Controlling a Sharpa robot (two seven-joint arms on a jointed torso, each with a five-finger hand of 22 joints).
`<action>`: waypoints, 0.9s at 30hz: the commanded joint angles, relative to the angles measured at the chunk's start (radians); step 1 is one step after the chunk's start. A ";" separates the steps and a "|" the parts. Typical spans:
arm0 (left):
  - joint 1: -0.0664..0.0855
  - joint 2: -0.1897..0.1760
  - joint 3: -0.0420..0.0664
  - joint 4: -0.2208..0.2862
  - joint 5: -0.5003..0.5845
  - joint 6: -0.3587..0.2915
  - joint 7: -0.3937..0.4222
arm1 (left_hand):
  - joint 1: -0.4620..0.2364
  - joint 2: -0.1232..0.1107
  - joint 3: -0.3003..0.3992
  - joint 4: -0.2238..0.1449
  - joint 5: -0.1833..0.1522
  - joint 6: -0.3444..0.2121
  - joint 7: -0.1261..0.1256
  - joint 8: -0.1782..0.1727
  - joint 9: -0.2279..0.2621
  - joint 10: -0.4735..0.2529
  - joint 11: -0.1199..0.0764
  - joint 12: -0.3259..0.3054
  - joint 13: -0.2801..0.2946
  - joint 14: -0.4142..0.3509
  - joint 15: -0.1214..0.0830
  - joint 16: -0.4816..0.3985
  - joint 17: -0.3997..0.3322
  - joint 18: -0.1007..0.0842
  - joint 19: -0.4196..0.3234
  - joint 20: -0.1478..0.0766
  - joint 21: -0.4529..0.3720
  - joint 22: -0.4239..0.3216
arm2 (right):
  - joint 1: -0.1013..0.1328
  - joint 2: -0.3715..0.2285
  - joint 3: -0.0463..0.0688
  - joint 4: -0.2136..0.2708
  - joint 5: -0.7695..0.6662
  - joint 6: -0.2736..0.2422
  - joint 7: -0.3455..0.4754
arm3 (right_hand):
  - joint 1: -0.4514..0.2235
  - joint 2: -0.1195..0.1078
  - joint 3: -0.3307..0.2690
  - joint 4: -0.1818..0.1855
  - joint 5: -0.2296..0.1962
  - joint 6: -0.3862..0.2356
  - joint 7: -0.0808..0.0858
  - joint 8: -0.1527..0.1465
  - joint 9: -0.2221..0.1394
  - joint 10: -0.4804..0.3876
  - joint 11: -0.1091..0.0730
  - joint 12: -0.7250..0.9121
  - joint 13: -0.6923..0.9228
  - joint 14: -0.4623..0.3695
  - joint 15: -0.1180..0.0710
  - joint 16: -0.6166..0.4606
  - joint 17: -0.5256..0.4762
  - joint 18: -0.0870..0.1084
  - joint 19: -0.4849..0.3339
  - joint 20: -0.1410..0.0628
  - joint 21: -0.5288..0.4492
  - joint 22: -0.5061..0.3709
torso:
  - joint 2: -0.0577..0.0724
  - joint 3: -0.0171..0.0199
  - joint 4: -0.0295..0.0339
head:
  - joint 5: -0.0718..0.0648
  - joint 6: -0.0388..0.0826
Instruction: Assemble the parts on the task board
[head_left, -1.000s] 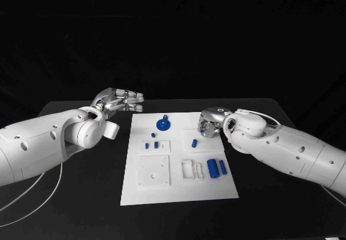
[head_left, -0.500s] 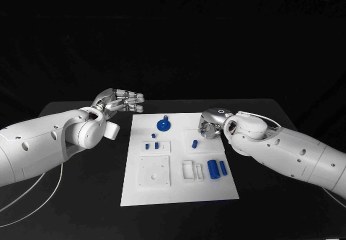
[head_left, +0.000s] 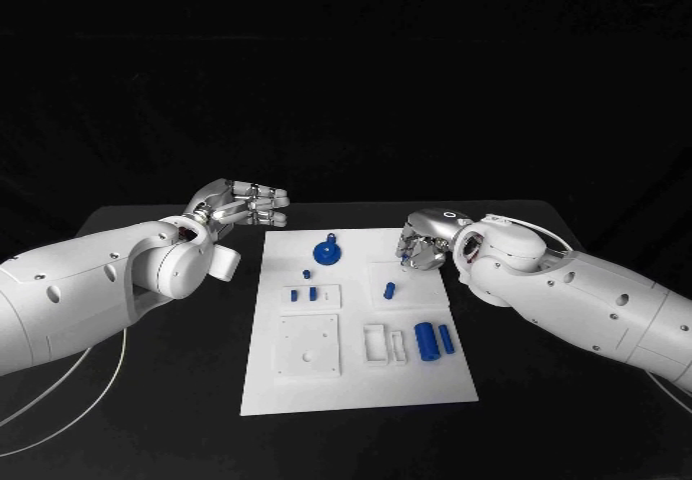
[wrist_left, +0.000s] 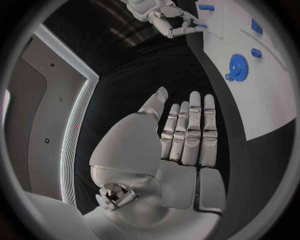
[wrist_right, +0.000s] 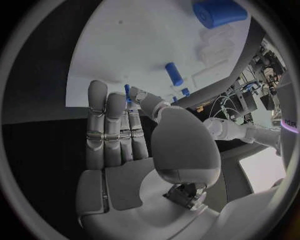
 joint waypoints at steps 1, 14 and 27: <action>0.001 0.004 0.001 0.001 0.007 0.007 0.000 | 0.002 0.007 -0.006 0.002 -0.007 -0.001 0.004 -0.001 0.001 -0.008 0.000 -0.002 0.000 0.006 0.004 -0.003 0.002 0.011 0.006 0.000 0.004 -0.002 | 0.000 -0.003 0.011 0.015 0.058 0.006 0.008 | -0.008 0.000 0.006 -0.001 -0.004 0.006 -0.002 0.003 0.002 0.010 -0.005 0.006 0.002 0.000 -0.006 0.005 -0.002 0.019 0.004 -0.002 -0.010 0.007 | 0.000 0.0003 0.0006 | 0.004 0.001; -0.001 0.022 -0.002 -0.020 0.017 0.005 0.004 | 0.003 0.007 -0.010 0.004 -0.008 -0.001 0.004 -0.001 0.001 -0.008 0.000 -0.002 0.000 0.005 0.004 -0.003 0.002 0.011 0.006 0.000 0.004 -0.005 | 0.000 -0.001 0.038 0.072 0.137 -0.019 0.025 | -0.008 0.001 0.003 -0.001 0.004 0.006 -0.002 0.003 0.002 0.010 -0.005 0.006 0.002 0.000 -0.006 0.005 -0.004 0.023 0.007 -0.002 -0.021 0.022 | -0.007 -0.0010 -0.0017 | 0.027 0.000; -0.024 0.072 -0.004 -0.092 0.020 -0.002 0.022 | 0.009 0.014 -0.015 0.006 -0.007 -0.004 0.005 -0.001 0.001 -0.005 -0.001 -0.002 0.000 0.003 0.004 -0.003 0.001 0.011 0.007 0.001 0.004 -0.014 | -0.037 0.039 0.031 0.148 0.124 -0.014 0.024 | -0.010 0.006 -0.004 -0.007 0.011 0.005 -0.002 0.003 0.002 0.009 -0.004 0.006 0.002 0.000 -0.006 0.004 -0.007 0.026 0.011 0.000 -0.037 0.040 | -0.036 -0.0113 -0.0013 | 0.070 -0.010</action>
